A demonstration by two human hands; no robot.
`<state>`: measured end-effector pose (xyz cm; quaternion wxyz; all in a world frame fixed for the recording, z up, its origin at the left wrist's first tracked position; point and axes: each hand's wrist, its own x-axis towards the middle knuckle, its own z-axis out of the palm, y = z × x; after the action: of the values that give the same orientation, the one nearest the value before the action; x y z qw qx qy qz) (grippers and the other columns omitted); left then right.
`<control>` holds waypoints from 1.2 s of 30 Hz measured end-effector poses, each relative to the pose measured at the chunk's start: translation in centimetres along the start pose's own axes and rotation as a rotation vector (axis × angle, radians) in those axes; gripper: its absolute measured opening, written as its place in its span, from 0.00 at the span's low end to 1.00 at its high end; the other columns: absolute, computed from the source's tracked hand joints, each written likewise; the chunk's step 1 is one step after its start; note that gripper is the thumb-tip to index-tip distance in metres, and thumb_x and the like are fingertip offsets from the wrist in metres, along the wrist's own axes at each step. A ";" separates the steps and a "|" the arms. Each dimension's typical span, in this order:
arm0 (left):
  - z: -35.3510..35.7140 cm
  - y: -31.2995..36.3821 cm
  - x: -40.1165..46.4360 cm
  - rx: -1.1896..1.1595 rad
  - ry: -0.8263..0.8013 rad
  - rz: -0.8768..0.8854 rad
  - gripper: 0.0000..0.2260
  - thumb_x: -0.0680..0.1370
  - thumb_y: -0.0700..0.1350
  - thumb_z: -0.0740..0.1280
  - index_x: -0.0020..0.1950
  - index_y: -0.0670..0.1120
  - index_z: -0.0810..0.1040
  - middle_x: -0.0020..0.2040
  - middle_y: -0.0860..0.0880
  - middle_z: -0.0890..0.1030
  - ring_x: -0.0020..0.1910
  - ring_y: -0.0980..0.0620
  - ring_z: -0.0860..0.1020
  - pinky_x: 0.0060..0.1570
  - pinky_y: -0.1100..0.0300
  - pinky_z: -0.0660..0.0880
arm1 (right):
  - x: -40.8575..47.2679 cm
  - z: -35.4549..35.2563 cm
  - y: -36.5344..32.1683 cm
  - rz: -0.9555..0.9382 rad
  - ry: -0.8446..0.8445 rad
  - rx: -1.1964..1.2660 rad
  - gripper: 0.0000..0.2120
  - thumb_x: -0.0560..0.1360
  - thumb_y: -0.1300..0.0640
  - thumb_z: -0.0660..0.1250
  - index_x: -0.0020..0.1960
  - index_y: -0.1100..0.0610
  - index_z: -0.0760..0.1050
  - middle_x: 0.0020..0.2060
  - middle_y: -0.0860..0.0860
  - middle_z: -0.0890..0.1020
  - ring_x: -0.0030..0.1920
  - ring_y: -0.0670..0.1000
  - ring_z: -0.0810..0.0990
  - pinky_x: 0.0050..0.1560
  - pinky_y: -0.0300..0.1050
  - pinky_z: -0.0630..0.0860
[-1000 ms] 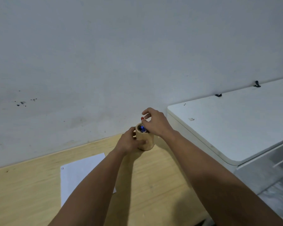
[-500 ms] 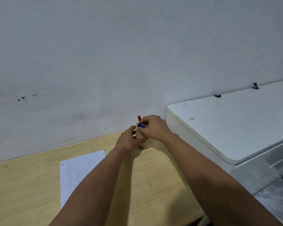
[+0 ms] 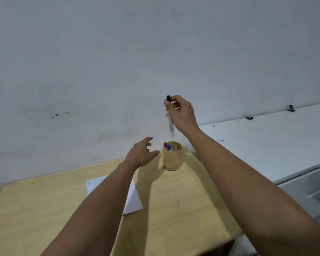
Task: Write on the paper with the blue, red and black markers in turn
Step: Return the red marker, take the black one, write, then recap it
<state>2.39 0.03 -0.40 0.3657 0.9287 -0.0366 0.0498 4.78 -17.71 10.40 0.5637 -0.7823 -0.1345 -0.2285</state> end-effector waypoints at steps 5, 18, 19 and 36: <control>-6.0 -1.3 -3.7 -0.083 0.182 -0.005 0.21 0.81 0.60 0.66 0.69 0.51 0.77 0.63 0.49 0.83 0.59 0.49 0.81 0.57 0.52 0.77 | -3.4 3.6 -2.0 0.198 -0.202 0.043 0.10 0.85 0.53 0.66 0.61 0.51 0.84 0.38 0.46 0.80 0.32 0.43 0.75 0.35 0.37 0.71; -14.4 -10.7 -13.4 -0.157 0.360 -0.198 0.29 0.84 0.59 0.58 0.40 0.36 0.82 0.29 0.48 0.74 0.28 0.47 0.68 0.34 0.55 0.65 | -14.3 17.7 -4.1 0.276 -0.853 0.184 0.09 0.84 0.55 0.70 0.58 0.59 0.83 0.44 0.55 0.86 0.38 0.50 0.81 0.40 0.44 0.78; -14.8 -11.1 -13.5 -0.155 0.363 -0.217 0.29 0.84 0.57 0.59 0.40 0.33 0.80 0.30 0.47 0.74 0.29 0.46 0.67 0.34 0.55 0.64 | -14.6 18.4 -4.2 0.278 -0.875 0.185 0.08 0.85 0.53 0.69 0.59 0.58 0.82 0.45 0.55 0.87 0.38 0.50 0.80 0.41 0.45 0.77; -13.3 -22.8 -14.4 0.785 0.155 -0.365 0.19 0.85 0.56 0.52 0.64 0.46 0.75 0.60 0.44 0.80 0.60 0.40 0.78 0.59 0.46 0.70 | -11.3 20.9 3.5 0.701 -0.383 0.678 0.10 0.83 0.66 0.65 0.52 0.56 0.84 0.47 0.61 0.87 0.35 0.53 0.83 0.34 0.43 0.78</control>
<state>-10.40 26.23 -7.87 -0.0103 0.9821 0.1771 0.0638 1.02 1.36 -3.62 0.7933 -0.5815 -0.0319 0.1776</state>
